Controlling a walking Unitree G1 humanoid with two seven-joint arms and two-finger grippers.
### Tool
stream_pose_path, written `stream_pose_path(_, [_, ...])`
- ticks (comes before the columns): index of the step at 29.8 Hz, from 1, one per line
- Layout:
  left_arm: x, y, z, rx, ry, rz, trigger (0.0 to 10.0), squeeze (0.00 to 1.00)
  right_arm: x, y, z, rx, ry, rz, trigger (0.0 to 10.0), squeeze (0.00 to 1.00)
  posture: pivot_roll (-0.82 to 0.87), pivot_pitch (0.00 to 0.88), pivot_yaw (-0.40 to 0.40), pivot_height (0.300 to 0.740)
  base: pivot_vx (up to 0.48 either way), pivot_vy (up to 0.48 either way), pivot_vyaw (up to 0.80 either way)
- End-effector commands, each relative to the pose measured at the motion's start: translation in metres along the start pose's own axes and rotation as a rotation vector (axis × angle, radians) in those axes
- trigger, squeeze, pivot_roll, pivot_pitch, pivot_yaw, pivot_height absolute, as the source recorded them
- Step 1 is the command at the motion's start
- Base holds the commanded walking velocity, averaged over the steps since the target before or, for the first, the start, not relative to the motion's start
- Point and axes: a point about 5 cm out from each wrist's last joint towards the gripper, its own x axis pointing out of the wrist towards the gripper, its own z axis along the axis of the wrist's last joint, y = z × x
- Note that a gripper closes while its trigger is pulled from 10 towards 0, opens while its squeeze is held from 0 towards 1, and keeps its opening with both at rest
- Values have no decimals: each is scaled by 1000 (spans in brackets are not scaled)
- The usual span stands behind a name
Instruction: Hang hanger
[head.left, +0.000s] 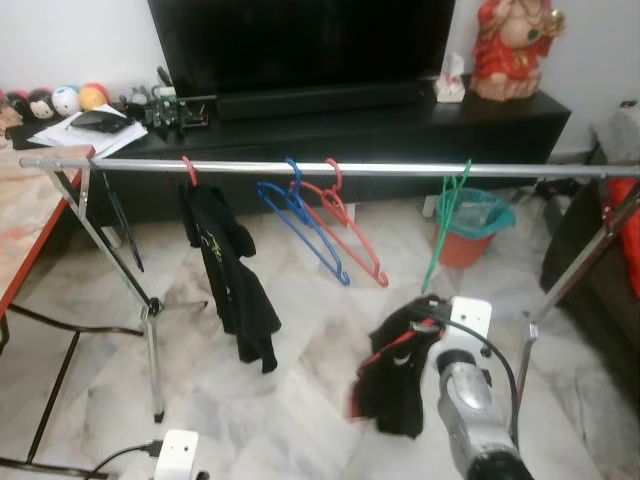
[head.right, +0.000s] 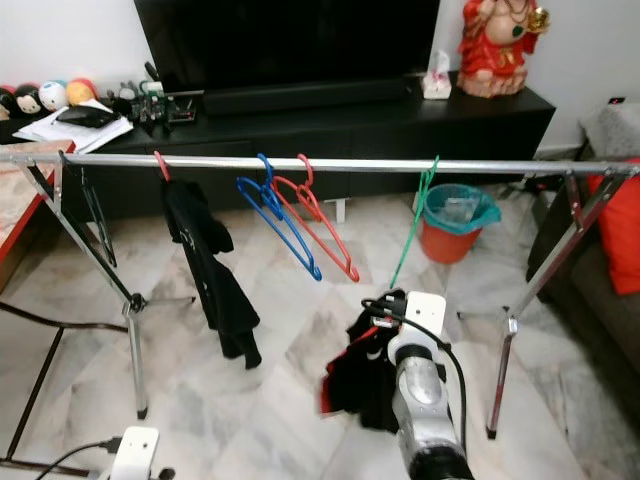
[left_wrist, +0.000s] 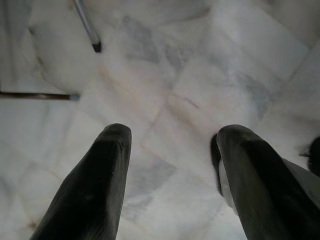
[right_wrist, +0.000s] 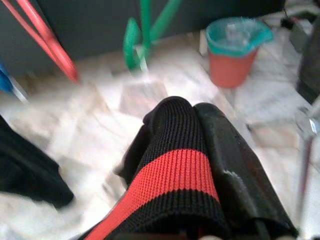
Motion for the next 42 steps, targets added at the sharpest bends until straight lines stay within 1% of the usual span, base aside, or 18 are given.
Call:
stream_pose_path(1, [-3,6,-10,5,30,15,10000,0,3,7,7,-7,-23,21,10000,0,-28,0,26,740,0,0,0])
stream_pose_path(5, [-3,6,-10,7,33,13,10000,0,5,5,4,-23,11,21,10000,0,-32,0,27,740,0,0,0])
stream_pose_path(7, [-3,6,-10,4,30,10,10000,0,7,6,2,-41,47,25,10000,0,-32,0,27,740,0,0,0])
stream_pose_path(14, [-3,6,-10,-3,33,10,10000,0,9,10,5,-31,37,38,10000,0,-29,0,27,740,0,0,0])
stream_pose_path(16, [-2,6,-10,18,34,8,10000,0,9,11,6,-31,31,45,10000,0,-29,0,27,740,0,0,0])
stream_pose_path(19, [-2,6,-10,28,37,8,10000,0,10,12,5,-32,30,49,10000,0,-29,0,27,740,0,0,0])
stream_pose_path(22, [-2,6,-10,20,40,14,10000,0,9,13,5,-51,34,59,10000,0,-29,0,27,740,0,-307,0])
stream_pose_path(30, [-2,6,-11,27,42,15,10000,0,9,14,4,-46,34,63,10000,0,-29,0,27,740,0,-333,0])
stream_pose_path(42, [-3,6,-11,21,43,17,10000,0,9,16,4,-57,31,72,10000,0,-28,0,26,740,0,-428,0])
